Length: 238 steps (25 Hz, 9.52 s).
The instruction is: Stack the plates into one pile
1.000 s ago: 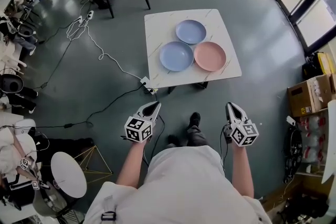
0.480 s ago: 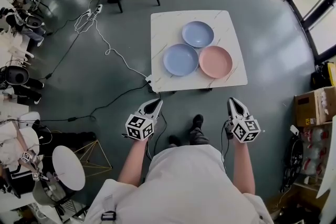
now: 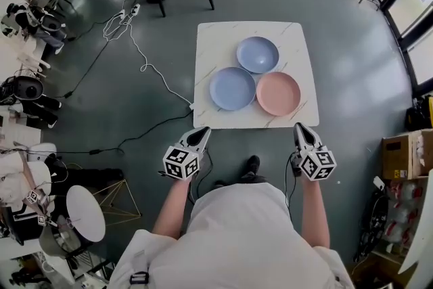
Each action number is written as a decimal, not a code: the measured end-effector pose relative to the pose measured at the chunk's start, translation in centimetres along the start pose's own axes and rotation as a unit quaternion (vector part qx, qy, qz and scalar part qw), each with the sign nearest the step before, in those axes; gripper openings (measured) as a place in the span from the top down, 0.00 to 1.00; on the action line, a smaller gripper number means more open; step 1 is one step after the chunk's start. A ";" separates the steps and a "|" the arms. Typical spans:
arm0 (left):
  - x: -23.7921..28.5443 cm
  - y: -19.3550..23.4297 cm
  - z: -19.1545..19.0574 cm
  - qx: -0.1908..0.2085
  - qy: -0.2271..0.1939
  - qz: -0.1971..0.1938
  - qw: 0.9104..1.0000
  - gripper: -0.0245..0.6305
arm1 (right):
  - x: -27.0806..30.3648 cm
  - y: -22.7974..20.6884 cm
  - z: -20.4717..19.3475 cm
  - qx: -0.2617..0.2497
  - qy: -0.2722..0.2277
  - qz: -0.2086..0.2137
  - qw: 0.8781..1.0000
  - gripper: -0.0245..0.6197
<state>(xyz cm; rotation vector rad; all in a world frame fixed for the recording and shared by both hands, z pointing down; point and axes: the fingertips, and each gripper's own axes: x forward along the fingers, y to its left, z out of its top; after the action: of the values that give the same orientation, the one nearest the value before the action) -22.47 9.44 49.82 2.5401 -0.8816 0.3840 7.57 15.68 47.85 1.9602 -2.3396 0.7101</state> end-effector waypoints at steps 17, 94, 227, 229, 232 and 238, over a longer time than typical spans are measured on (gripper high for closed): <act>7.9 -1.0 0.9 -0.036 -0.004 0.060 0.998 0.94 | 6.6 -8.6 2.3 -0.010 0.042 0.057 0.997 0.92; 25.1 24.3 -15.8 -0.171 0.317 0.085 0.929 0.77 | 22.5 -7.2 -10.0 0.068 0.215 -0.030 0.974 0.92; 34.7 3.3 -8.8 -0.240 0.200 0.162 0.936 0.74 | 18.2 -26.5 -5.7 0.034 0.216 0.095 0.971 0.92; 33.9 3.5 -8.1 -0.239 0.185 0.168 0.938 0.78 | 18.6 -26.3 -5.4 0.031 0.214 0.102 0.971 0.92; 32.9 3.7 -7.3 -0.242 0.171 0.174 0.939 0.88 | 19.2 -26.3 -5.0 0.029 0.211 0.107 0.971 0.92; 31.3 3.5 -4.8 -0.199 0.143 0.175 0.954 0.92 | 20.2 -25.7 -4.4 0.023 0.211 0.118 0.970 0.92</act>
<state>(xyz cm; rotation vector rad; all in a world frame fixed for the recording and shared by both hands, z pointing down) -1.50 -7.09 67.19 1.9053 -1.1603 0.5963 26.04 -4.59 66.24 1.3762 -2.3145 1.0796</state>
